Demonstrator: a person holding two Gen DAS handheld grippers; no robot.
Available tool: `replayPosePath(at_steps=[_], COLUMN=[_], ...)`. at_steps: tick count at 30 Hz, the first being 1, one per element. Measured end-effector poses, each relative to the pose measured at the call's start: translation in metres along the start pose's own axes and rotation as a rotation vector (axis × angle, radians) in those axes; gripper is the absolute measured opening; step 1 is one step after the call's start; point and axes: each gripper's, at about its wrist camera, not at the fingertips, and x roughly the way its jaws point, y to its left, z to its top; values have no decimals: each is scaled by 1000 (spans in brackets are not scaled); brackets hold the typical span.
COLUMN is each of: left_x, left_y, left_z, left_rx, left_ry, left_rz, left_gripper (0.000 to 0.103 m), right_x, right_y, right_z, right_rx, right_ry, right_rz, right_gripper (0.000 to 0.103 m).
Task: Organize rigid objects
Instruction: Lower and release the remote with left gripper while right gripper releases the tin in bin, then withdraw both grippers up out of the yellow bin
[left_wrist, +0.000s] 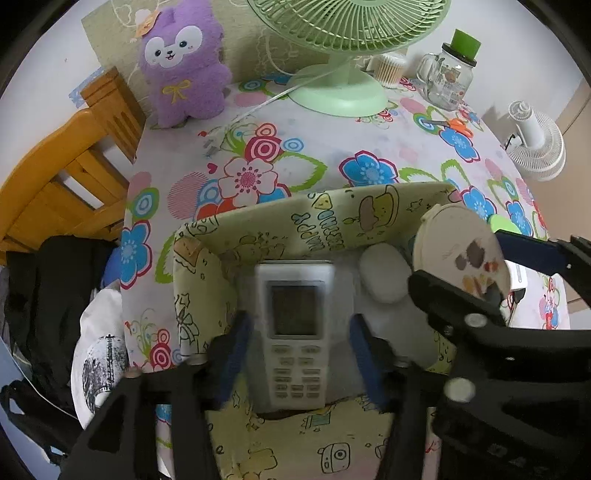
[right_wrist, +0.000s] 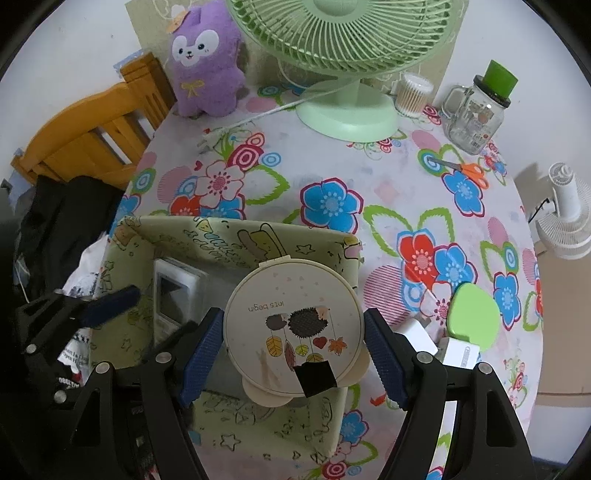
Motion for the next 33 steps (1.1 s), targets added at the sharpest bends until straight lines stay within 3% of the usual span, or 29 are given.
replayPosePath(at_steps=[2,6,16,33], left_x=[0,1,-7,-37], left_y=[-2,-6,-18,-59], left_z=[1,2,-1,-12], left_rx=[13,29,57,71], left_ry=[-2,4,-9,-62], left_rz=[6,11,27,44], left_gripper=[74,80,89,90], right_x=[2,-1,-7,-45], right_y=[0,2,-11,-44], right_z=[3,5,-5,-33], right_rx=[2,-14,12,25], right_ry=[-7,-43,-50,-117], right_rz=[-8,-13,-15,-7], right_gripper=[80,95,97,97])
